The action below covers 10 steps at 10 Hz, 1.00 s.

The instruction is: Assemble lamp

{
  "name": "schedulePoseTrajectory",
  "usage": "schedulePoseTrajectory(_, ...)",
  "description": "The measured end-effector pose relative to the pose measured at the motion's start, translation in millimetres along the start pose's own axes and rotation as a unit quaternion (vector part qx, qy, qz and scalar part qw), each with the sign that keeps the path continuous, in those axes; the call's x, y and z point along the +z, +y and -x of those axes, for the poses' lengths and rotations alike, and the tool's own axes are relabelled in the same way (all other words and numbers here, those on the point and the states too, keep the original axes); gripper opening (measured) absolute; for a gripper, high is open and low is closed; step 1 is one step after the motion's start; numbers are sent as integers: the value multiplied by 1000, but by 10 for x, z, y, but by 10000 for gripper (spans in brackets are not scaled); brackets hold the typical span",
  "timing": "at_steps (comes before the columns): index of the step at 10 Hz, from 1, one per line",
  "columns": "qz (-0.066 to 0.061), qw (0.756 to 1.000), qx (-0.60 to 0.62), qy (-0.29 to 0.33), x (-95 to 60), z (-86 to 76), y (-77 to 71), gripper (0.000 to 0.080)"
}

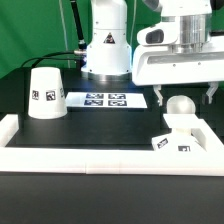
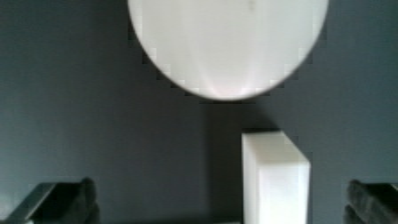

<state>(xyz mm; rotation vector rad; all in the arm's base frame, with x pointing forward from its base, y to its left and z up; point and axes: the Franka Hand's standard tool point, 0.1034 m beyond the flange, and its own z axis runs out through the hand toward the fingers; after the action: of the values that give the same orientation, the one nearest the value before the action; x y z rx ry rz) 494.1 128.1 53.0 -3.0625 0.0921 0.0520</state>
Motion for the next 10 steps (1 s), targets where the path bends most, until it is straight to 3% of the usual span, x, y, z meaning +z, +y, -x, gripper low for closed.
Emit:
schedulePoseTrajectory(4,14,991,-2,-134,-25,169,-34,699)
schedulePoseTrajectory(10,29,949,2,-315,18,210,-12,699)
